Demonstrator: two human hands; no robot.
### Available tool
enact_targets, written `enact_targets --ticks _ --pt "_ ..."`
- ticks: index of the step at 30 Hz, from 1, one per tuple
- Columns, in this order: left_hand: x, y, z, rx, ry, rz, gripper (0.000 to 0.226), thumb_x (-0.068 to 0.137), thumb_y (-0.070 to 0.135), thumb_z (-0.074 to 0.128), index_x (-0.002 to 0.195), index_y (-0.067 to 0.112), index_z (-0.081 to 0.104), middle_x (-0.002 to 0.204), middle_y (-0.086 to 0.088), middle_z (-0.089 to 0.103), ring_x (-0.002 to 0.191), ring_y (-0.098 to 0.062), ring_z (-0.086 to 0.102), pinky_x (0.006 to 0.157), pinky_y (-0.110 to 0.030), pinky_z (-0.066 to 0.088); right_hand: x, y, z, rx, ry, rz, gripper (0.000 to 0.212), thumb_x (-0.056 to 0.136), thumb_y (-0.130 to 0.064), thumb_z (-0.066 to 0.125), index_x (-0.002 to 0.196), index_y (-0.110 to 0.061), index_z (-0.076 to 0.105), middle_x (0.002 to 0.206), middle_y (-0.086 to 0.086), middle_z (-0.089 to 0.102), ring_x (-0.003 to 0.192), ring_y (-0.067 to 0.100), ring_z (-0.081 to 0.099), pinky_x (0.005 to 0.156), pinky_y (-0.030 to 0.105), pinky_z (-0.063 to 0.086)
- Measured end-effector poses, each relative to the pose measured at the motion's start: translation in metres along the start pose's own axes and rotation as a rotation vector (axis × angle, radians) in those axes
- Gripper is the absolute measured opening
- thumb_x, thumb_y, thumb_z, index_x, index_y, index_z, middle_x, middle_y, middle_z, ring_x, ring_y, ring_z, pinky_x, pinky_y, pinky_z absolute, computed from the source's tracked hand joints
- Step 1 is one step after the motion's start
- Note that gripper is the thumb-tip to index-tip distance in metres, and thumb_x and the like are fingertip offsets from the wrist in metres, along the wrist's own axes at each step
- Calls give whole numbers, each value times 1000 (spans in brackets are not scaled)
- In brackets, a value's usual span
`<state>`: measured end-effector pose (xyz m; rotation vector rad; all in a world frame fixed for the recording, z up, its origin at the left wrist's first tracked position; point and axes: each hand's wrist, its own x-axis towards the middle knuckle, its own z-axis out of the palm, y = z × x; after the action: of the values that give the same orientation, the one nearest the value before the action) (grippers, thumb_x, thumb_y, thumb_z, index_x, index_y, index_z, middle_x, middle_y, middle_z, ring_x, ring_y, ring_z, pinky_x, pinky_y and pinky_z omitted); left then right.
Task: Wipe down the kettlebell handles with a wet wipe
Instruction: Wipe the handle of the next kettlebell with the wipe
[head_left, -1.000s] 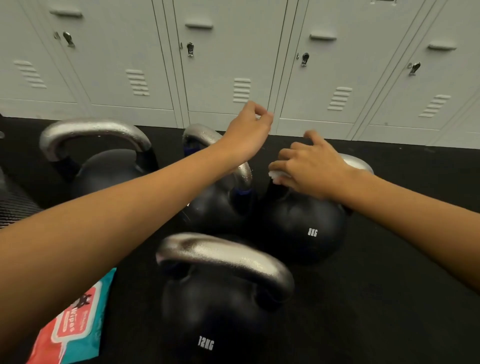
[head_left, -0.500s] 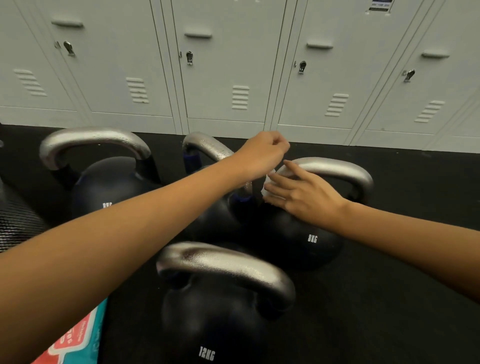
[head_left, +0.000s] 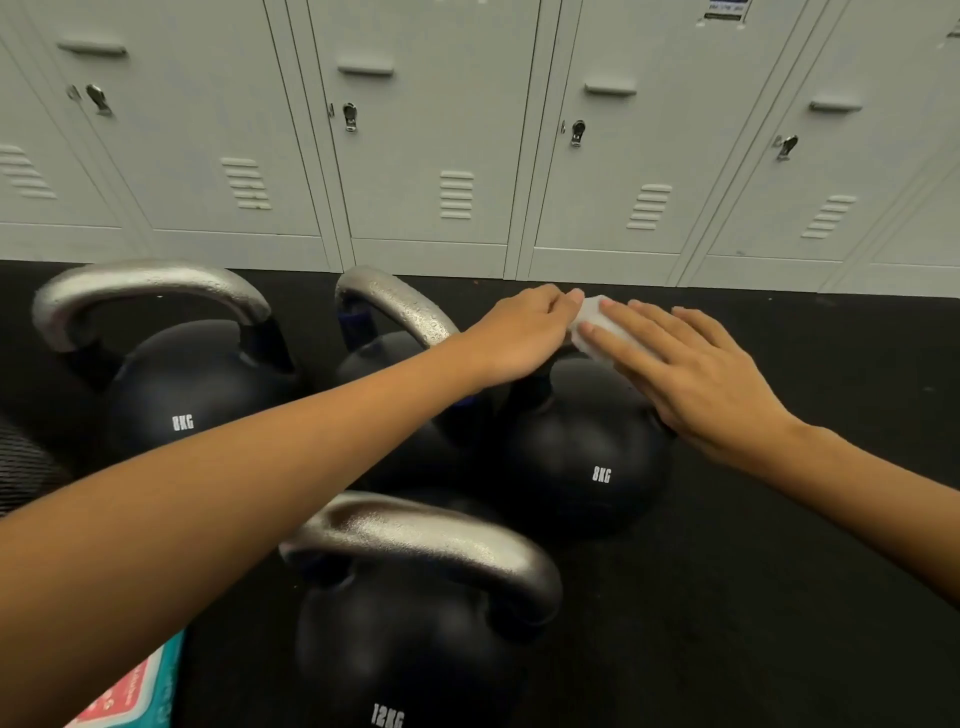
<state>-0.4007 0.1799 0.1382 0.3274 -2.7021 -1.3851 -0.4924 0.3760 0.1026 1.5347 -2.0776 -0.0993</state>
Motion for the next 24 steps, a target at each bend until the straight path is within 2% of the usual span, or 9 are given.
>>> enact_targets --ticks 4,7,9,12,14,17,19,21,24 --pt "3 6 1 -29 85 32 34 104 34 33 125 15 52 108 5 56 97 -9 50 76 -20 35 21 -2 -4 216 -15 103 46 103 -36 36 147 -23 38 139 1 56 119 23 55 100 42 36" --pt "8 9 5 23 182 149 31 102 23 38 127 13 53 120 -3 56 108 -12 50 87 -19 34 33 -4 -4 478 -56 188 50 98 -37 54 142 -21 37 132 -3 61 109 20 60 102 38 36" --pt "9 10 11 38 171 216 30 101 19 40 129 13 52 124 -5 54 112 -13 50 94 -20 36 37 -3 -8 709 -51 282 60 90 -34 68 138 -19 34 135 -4 60 112 20 61 100 34 44" --pt "10 10 20 66 74 258 46 101 21 43 145 14 34 135 -5 50 119 -18 51 102 -32 41 34 0 -16 921 -70 390 72 81 -31 78 134 -19 31 135 -4 55 114 7 56 89 11 46" --pt "10 6 24 188 39 264 53 101 27 41 150 19 23 143 -5 45 127 -22 46 106 -39 37 27 3 -17 1003 -69 459 73 79 -31 79 133 -18 32 131 -7 52 117 2 52 92 6 42" --pt "9 -2 21 306 34 291 35 103 32 34 132 20 50 122 -7 59 115 -26 52 98 -41 40 12 9 -14 1057 -37 573 52 90 -34 66 131 -20 36 129 -6 54 117 0 53 97 14 42" --pt "7 -3 18 272 54 165 34 104 29 28 105 12 57 99 -5 59 94 -26 53 81 -35 40 5 10 -10 1069 -53 623 41 97 -37 54 132 -22 38 127 -8 55 117 0 52 94 8 39" --pt "10 -2 16 221 54 -65 35 104 25 24 91 10 52 96 -7 52 84 -23 48 71 -32 33 3 10 -7 1087 -59 651 38 100 -41 46 133 -25 40 126 -10 56 118 5 53 93 10 37" --pt "22 -2 22 1 99 -329 33 99 31 27 99 10 51 97 -9 50 80 -21 46 73 -32 33 6 6 -4 1057 -45 652 38 101 -47 40 133 -27 43 122 -10 56 117 12 52 99 27 38"
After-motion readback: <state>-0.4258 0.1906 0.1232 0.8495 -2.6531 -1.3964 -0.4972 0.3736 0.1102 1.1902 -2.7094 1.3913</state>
